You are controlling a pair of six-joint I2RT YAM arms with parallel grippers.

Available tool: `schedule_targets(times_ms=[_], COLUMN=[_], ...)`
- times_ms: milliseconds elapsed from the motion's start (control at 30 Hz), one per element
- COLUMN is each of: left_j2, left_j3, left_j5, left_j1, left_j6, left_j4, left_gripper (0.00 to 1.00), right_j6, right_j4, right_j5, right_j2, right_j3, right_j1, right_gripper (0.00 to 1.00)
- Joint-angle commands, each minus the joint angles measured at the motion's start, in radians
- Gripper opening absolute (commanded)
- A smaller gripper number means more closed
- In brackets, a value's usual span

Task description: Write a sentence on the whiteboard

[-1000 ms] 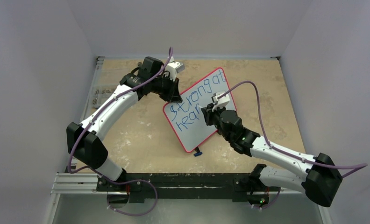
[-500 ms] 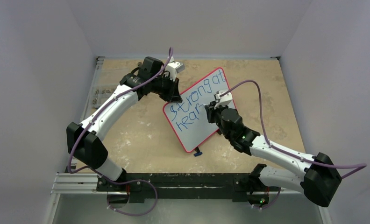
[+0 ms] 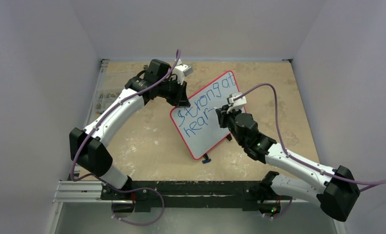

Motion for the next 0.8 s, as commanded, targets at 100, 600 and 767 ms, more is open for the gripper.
schedule_targets(times_ms=[100,600,767], left_j2=[0.008,0.007,0.004], left_j3=[-0.017,-0.018,-0.018], left_j5=[-0.124,-0.124,-0.126], left_j1=[-0.013,-0.014,-0.014], left_j6=[0.097,0.098,0.097], left_j4=[-0.105,-0.105,-0.106], left_gripper=[0.0,0.0,0.0], right_j6=[0.005,-0.008,0.0], right_j4=[0.032,0.003,0.006], right_j5=[-0.049,-0.014,-0.013], right_j2=[-0.016,0.095,0.116], right_j3=[0.065,0.158,0.132], right_j1=[-0.003,-0.003,-0.003], right_gripper=[0.0,0.0,0.0])
